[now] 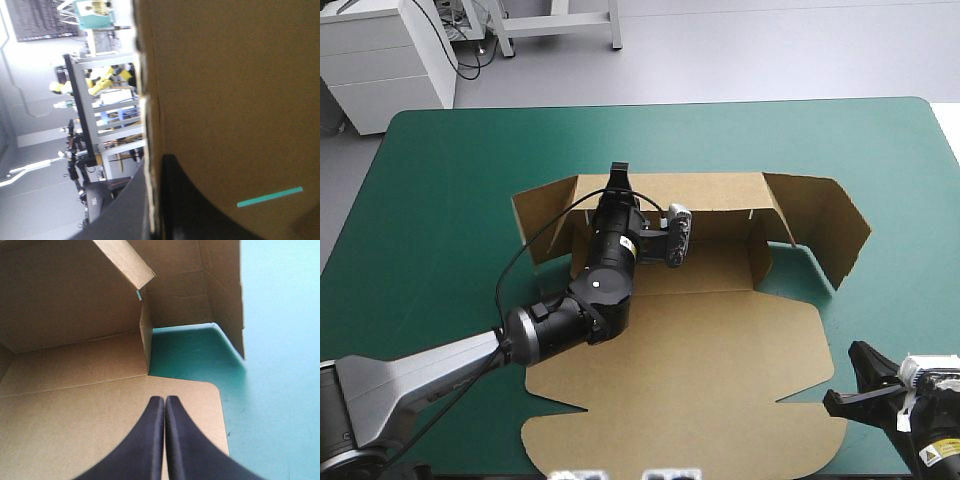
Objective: Fold the box
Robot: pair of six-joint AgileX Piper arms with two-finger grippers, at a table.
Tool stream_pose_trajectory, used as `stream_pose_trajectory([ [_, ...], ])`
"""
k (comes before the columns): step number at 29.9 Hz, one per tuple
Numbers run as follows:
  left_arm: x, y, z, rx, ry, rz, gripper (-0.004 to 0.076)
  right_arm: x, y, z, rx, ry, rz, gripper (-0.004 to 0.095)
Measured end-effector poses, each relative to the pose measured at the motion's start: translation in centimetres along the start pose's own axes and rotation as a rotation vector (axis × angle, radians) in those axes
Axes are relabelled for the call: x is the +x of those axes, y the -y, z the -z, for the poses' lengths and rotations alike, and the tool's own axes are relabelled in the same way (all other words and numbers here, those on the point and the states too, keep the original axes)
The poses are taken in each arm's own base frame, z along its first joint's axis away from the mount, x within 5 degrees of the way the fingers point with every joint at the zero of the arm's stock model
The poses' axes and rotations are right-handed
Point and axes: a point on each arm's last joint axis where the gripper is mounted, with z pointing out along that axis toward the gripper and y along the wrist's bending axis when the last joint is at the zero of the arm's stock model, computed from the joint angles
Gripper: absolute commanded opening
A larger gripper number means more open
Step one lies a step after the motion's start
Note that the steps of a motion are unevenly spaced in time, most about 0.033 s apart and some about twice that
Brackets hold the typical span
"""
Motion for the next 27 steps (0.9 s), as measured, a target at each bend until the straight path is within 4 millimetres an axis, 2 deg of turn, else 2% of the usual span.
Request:
stream_pose_trajectory([
  [4, -0.2, 0.6, -0.2, -0.094, 0.043, 0.036, -0.0008, 0.0, 0.1, -0.3, 0.003, -0.017, -0.007, 0.0004],
  [8, -0.3, 1.0, -0.3, -0.106, 0.067, 0.048, -0.0008, -0.2, 0.3, -1.2, 0.014, -0.071, -0.022, 0.0005],
  [12, -0.3, 1.0, -0.3, -0.109, 0.071, 0.056, -0.0008, -1.9, 0.1, -2.1, 0.023, -0.113, -0.024, 0.0004],
  [15, -0.3, 1.0, -0.3, -0.113, 0.072, 0.054, -0.0008, -5.0, -0.3, -2.6, 0.022, -0.103, -0.004, 0.0004],
  [19, -0.3, 1.0, -0.3, -0.114, 0.073, 0.054, -0.0008, -10.7, -1.1, -3.8, 0.014, -0.082, 0.051, 0.0003],
  [24, -0.3, 1.0, -0.3, -0.113, 0.073, 0.055, -0.0008, -17.2, -1.5, -8.1, 0.0, -0.145, 0.122, 0.0003],
  [27, -0.3, 1.0, -0.3, -0.113, 0.073, 0.056, -0.0008, -20.6, -1.3, -11.7, -0.006, -0.167, 0.143, 0.0],
])
